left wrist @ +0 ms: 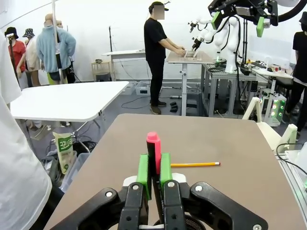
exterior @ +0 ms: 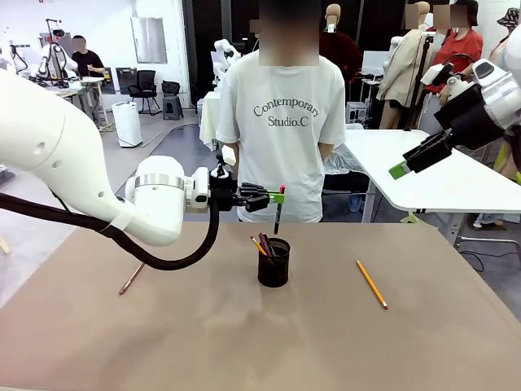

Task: Place the pens into the pen holder.
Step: Pick up a writing instrument from the table and place it into the Pen holder.

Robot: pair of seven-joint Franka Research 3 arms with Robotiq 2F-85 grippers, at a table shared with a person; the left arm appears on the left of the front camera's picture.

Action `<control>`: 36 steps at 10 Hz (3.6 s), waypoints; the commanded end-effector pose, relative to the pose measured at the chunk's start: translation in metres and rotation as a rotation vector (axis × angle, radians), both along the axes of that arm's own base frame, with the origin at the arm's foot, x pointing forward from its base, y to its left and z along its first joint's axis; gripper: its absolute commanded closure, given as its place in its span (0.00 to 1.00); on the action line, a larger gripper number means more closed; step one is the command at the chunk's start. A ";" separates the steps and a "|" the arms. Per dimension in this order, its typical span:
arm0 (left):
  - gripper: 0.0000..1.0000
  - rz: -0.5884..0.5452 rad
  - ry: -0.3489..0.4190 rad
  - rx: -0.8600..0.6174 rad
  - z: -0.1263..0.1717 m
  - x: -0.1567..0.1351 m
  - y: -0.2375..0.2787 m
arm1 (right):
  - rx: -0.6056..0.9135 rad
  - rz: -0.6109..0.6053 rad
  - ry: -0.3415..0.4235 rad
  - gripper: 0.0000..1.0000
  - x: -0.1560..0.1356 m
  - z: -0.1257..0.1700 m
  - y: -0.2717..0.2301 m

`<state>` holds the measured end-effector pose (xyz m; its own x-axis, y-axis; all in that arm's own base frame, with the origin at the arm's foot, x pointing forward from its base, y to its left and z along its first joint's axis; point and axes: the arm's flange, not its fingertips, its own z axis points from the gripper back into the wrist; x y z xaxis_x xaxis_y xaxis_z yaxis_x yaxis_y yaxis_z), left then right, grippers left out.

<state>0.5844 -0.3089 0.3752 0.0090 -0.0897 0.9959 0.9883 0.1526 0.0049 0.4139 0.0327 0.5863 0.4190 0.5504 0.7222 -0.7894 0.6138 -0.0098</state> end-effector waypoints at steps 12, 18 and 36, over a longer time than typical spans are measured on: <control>0.00 -0.081 0.005 -0.059 -0.018 -0.011 -0.003 | 0.025 -0.004 0.007 0.00 0.000 0.001 0.001; 0.00 -0.075 0.021 -0.046 -0.017 -0.008 -0.007 | 0.025 -0.004 0.007 0.00 0.000 0.001 0.001; 0.00 -0.036 -0.140 0.444 0.148 -0.020 0.227 | 0.025 -0.004 0.007 0.00 0.000 0.001 0.001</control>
<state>0.5668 -0.0883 0.5233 -0.0943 -0.4808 0.8718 0.9807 0.1056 0.1643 0.4139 0.0326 0.5862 0.4195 0.5504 0.7219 -0.7892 0.6140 -0.0096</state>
